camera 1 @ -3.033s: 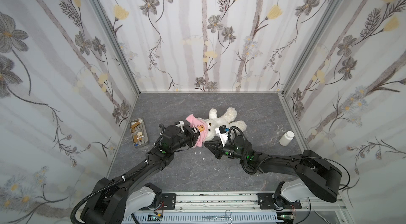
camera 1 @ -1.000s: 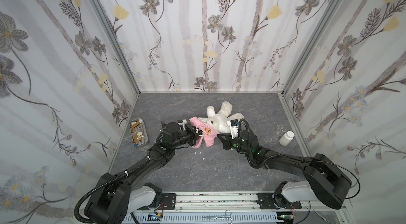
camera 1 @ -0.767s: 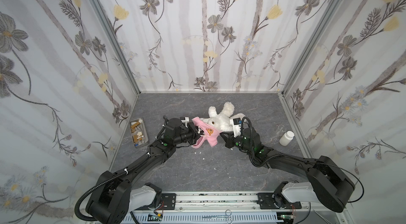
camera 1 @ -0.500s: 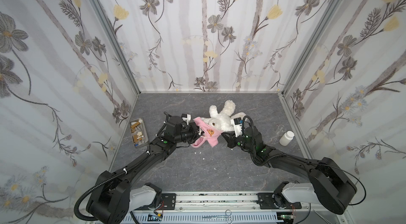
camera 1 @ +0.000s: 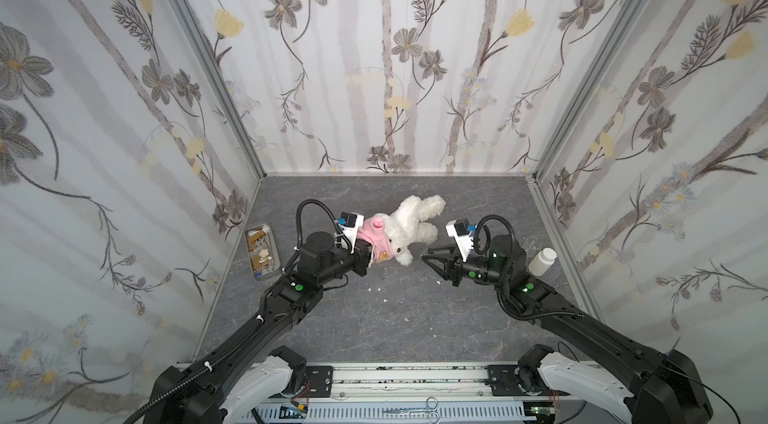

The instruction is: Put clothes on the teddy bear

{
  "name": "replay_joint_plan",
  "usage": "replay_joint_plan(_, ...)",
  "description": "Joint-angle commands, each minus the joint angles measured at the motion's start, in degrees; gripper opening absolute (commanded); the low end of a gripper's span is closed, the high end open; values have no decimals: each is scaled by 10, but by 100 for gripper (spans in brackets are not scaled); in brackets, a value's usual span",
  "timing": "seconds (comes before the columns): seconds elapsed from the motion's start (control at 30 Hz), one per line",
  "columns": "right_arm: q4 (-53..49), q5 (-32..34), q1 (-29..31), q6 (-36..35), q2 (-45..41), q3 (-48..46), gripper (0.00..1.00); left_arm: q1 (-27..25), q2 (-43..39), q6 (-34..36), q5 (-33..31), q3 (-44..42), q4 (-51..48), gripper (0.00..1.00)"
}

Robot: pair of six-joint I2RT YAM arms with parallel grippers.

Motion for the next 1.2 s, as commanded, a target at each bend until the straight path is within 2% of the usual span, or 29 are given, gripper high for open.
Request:
replay_joint_plan(0.0,47,-92,-2,77,40,37,30,-2,-8,186,26,-17,64,0)
replay_joint_plan(0.13,76,-130,4,106,95,55,24,-3,5,209,55,-29,81,0)
replay_joint_plan(0.27,100,-135,29,109,124,55,24,-5,18,187,71,-27,86,0)
replay_joint_plan(0.43,150,-107,46,138,152,38,23,-12,21,166,68,-26,88,0)
replay_joint_plan(0.57,154,-75,48,135,173,41,24,-16,22,156,68,-27,88,0)
replay_joint_plan(0.87,197,-55,64,157,200,42,27,-22,22,153,69,-32,87,0)
replay_joint_plan(1.03,217,-37,64,165,214,51,13,-23,15,162,73,-40,87,0)
replay_joint_plan(1.1,234,-39,61,172,206,52,1,-24,13,174,69,-48,86,0)
replay_joint_plan(1.17,235,-20,51,177,178,41,0,-28,10,198,43,-56,78,0)
